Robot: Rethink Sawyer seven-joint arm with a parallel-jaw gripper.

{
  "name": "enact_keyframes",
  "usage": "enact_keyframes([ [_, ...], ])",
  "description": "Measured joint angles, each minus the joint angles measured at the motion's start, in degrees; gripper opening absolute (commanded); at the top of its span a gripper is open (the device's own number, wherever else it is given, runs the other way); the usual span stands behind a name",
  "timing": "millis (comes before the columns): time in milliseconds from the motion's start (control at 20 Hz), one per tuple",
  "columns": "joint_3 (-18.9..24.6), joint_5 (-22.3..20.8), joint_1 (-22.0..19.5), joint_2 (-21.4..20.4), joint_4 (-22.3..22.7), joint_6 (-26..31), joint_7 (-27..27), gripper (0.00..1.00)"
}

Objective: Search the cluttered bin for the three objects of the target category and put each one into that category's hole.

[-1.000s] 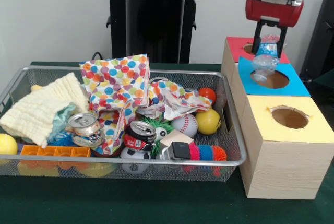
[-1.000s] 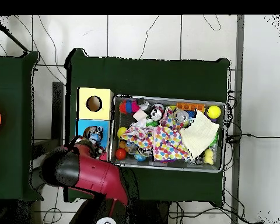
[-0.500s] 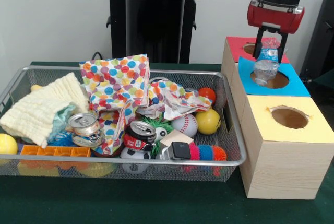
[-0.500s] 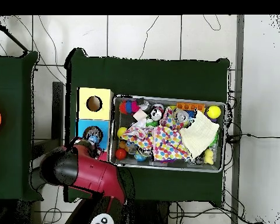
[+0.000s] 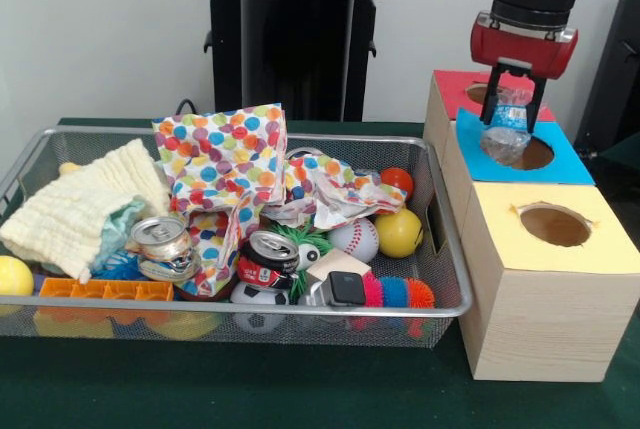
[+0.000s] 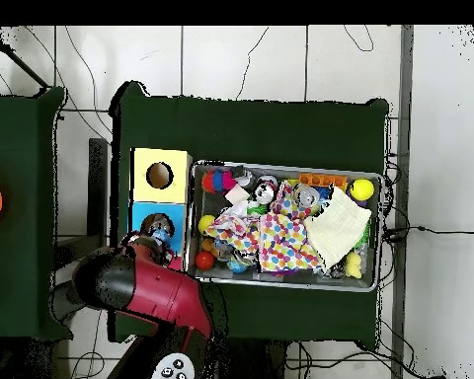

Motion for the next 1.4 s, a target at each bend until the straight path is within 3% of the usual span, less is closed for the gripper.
enact_keyframes([
  [500,-0.6,0.2,0.6,0.3,-0.5,-0.1,0.0,0.0],
  [550,-1.0,0.1,1.2,0.5,-0.7,-0.1,0.0,1.0],
  [1400,-1.4,0.1,1.6,0.6,-2.2,0.0,0.0,1.0],
])
